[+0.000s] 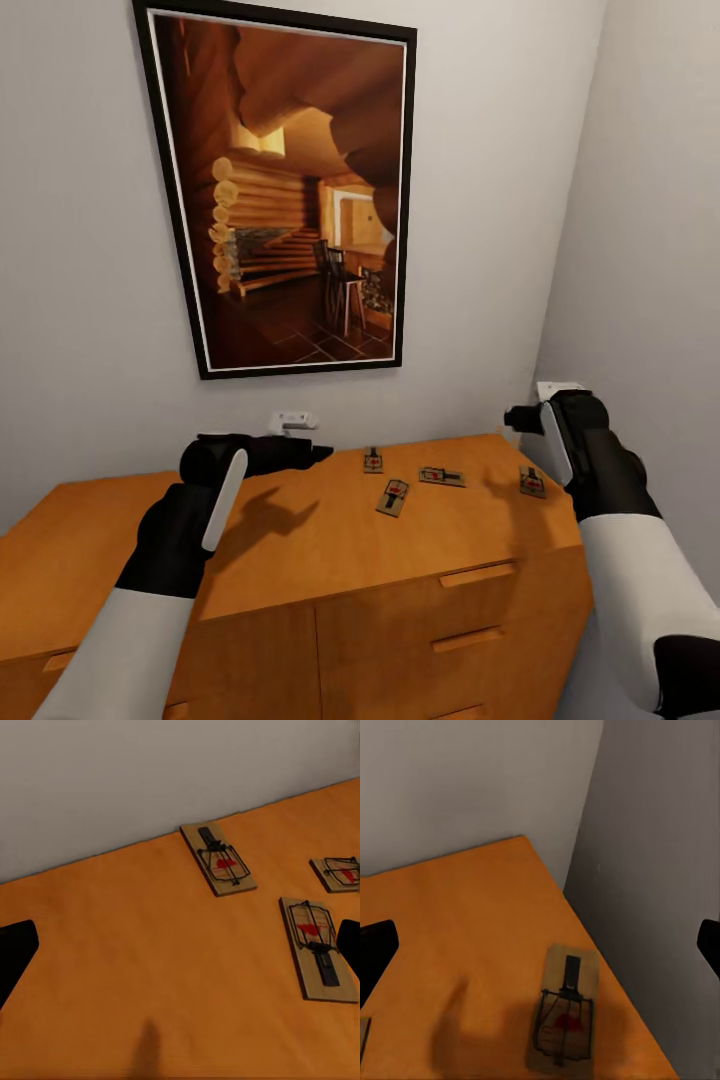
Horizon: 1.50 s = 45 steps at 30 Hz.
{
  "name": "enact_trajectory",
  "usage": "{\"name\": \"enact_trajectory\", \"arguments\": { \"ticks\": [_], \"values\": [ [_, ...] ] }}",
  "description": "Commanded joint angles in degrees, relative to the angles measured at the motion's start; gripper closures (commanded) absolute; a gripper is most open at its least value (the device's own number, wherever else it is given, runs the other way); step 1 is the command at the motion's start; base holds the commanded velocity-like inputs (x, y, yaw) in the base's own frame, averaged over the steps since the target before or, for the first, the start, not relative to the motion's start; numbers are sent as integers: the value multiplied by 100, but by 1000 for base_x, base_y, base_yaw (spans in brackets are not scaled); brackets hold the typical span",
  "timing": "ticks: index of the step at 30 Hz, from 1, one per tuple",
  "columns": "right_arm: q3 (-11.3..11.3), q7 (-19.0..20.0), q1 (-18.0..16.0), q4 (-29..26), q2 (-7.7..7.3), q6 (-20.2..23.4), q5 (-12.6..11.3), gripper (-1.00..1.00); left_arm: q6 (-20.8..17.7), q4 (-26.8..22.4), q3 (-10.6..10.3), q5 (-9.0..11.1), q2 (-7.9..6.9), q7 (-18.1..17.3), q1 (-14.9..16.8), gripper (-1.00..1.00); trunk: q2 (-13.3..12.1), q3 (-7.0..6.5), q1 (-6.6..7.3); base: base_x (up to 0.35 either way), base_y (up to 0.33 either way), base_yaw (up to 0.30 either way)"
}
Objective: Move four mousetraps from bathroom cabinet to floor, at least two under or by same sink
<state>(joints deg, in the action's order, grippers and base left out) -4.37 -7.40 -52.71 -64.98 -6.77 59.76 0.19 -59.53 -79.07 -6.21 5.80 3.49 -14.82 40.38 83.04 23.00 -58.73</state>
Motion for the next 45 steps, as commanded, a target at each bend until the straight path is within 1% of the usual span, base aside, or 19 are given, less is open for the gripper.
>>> {"name": "enact_trajectory", "arguments": {
  "ticks": [1, 4, 7, 11, 15, 23, 27, 35, 45],
  "values": [
    [-1, -19, -13, 133, -4, 24, 4, -100, -32, 17, 3, 48, 1, 26, 5, -100, 4, 7, 0, 0, 0, 0],
    [-6, -36, -41, 405, -4, 24, 19, -100, -32, 54, 4, 43, 2, 24, 5, -100, 4, 7, 0, 0, 0, 0],
    [-12, -40, -71, 534, -6, 24, 26, -100, -32, 73, 5, 41, 2, 23, 5, -100, 4, 7, 0, 0, 0, 0],
    [-12, -44, -138, 605, -8, 24, 23, -100, -32, 83, 5, 38, 2, 23, 5, -100, 4, 7, 0, 0, 0, 0],
    [-12, -62, -296, 722, -12, 24, 3, -100, -28, 91, 6, 35, 2, 23, 5, -100, 4, 7, 0, 0, 0, 0],
    [-12, -108, -375, 816, -21, 24, 17, -100, -24, 93, 1, 35, 2, 24, 5, -100, 4, 7, 0, 0, 0, 0],
    [-12, -144, -458, 989, -24, 24, 51, -100, -25, 93, -1, 35, 2, 23, 5, -100, 4, 7, 0, 0, 0, 0],
    [-6, -202, -721, 1714, -26, 24, 160, -100, -26, 93, -3, 40, 2, 24, 5, -100, 4, 7, 0, 0, 0, 0],
    [-12, -215, -781, 1947, -27, 24, 194, -100, -25, 100, -3, 43, 2, 27, 5, -100, 4, 7, 0, 0, 0, 0]
  ]
}}
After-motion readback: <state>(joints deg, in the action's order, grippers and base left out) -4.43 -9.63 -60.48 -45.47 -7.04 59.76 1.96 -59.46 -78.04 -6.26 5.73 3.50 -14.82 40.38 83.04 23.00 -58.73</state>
